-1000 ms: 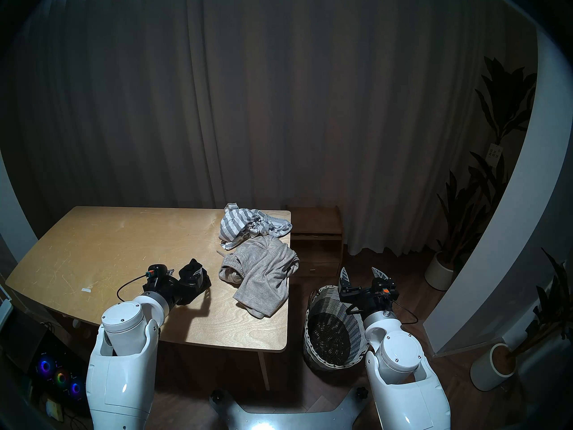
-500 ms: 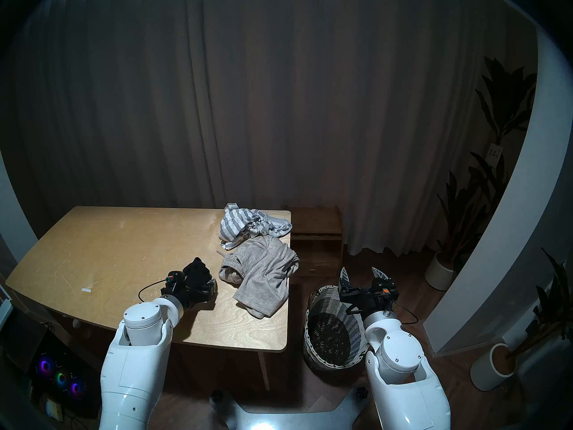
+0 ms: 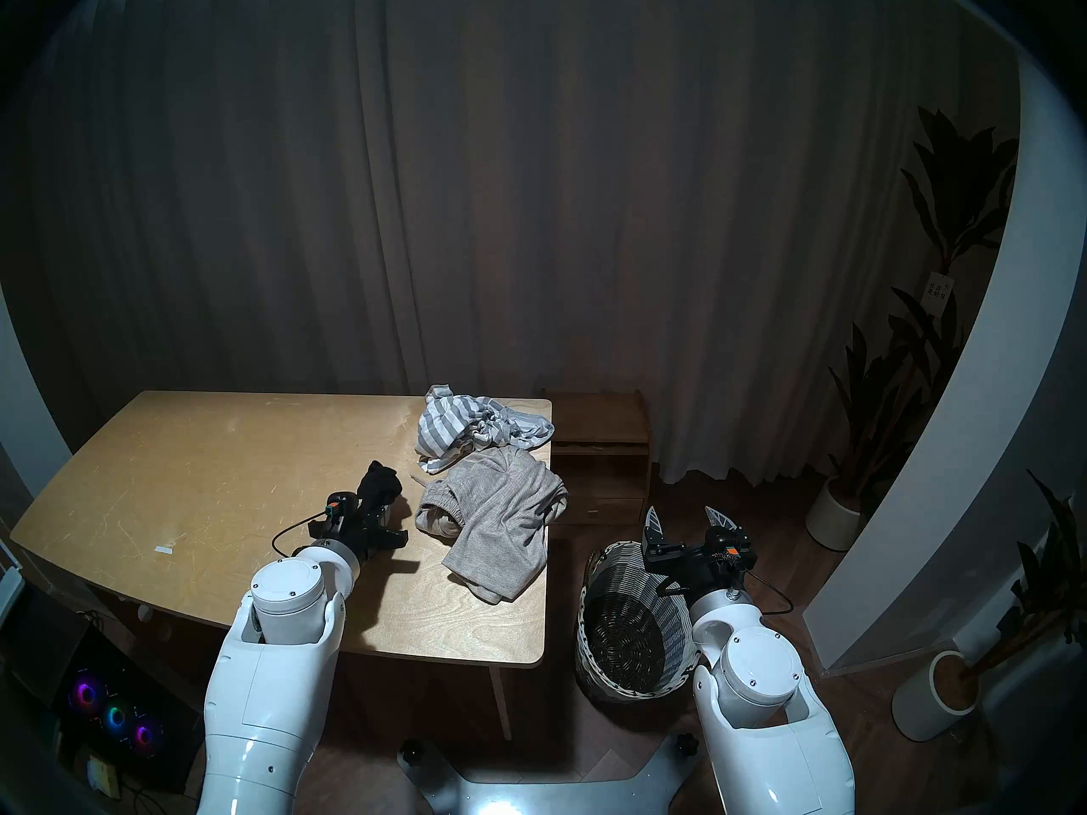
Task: Toss clothes into the laundry hamper
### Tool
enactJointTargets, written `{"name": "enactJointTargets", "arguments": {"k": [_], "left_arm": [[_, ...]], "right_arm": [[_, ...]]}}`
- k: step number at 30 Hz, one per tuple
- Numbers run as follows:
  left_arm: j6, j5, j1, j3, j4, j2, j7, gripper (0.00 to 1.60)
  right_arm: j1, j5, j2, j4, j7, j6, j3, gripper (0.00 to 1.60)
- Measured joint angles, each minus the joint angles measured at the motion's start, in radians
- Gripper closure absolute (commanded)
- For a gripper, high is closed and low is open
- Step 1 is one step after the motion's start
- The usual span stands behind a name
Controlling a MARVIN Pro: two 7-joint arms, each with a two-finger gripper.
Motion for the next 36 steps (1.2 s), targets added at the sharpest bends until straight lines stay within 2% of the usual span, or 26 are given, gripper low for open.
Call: {"name": "enactJointTargets", "arguments": {"k": [8,15,19,21,26,36], "left_arm": [[-0.059,-0.043,-0.049,0.115,-0.091,-0.049,-0.081,1.6],[-0.07,-0.048,-0.113,0.239,-0.18,-0.094,-0.131,1.6],[-0.055,-0.019,-0.151,0.306,-0.213,-0.111,-0.146,1.6],[-0.036,0.008,-0.173,0.345,-0.213,-0.122,-0.152,1.6],[-0.001,0.055,-0.215,0.391,-0.18,-0.139,-0.161,1.6],[0.054,0.111,-0.304,0.431,-0.046,-0.151,-0.174,1.6]], "right_arm": [[0.001,0.0,0.0,0.006,0.0,0.0,0.0,0.0],[0.002,0.001,0.0,0.01,0.0,0.0,0.0,0.0],[0.003,0.001,0.0,0.011,0.0,0.0,0.0,0.0],[0.003,0.001,0.0,0.012,0.0,0.0,0.0,0.0],[0.004,-0.004,0.008,0.014,-0.034,-0.002,0.027,0.0],[0.016,-0.006,0.11,0.024,-0.17,-0.003,0.195,0.0]]}}
